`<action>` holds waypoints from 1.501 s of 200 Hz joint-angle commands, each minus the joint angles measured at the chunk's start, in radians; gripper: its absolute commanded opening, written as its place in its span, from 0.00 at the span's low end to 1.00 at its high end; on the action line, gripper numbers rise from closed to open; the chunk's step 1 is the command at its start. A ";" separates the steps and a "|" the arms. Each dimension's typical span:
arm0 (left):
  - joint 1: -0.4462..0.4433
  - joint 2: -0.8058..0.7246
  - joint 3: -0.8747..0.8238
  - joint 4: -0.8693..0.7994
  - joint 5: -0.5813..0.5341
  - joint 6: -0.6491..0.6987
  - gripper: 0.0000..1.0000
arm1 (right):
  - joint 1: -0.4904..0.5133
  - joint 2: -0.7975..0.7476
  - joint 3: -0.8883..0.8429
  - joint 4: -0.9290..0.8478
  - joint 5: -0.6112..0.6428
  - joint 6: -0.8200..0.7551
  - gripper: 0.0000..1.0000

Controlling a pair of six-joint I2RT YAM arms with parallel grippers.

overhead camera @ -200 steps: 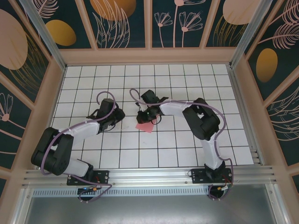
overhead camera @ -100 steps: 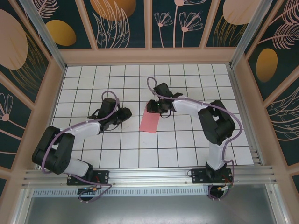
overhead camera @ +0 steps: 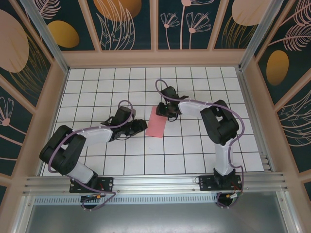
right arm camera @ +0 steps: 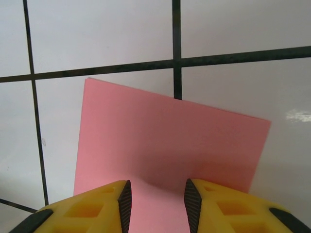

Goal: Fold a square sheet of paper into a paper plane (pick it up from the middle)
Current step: Fold the triangle a second time at the center of the table.

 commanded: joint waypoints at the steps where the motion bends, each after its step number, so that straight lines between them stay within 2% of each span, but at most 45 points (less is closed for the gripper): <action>1: -0.010 -0.007 -0.021 0.018 0.028 -0.034 0.46 | -0.020 0.046 -0.026 -0.007 0.021 0.039 0.38; 78: -0.025 -0.010 -0.070 0.119 0.100 -0.122 0.49 | -0.045 0.054 -0.099 0.041 -0.053 0.079 0.37; 117: -0.025 0.019 -0.043 0.105 0.087 -0.115 0.46 | -0.046 0.057 -0.100 0.042 -0.064 0.077 0.36; 207: -0.025 0.067 -0.020 0.102 0.073 -0.103 0.47 | -0.046 0.063 -0.106 0.041 -0.075 0.073 0.36; 300: -0.025 0.079 -0.014 0.183 0.143 -0.109 0.43 | -0.046 0.073 -0.097 0.030 -0.085 0.072 0.36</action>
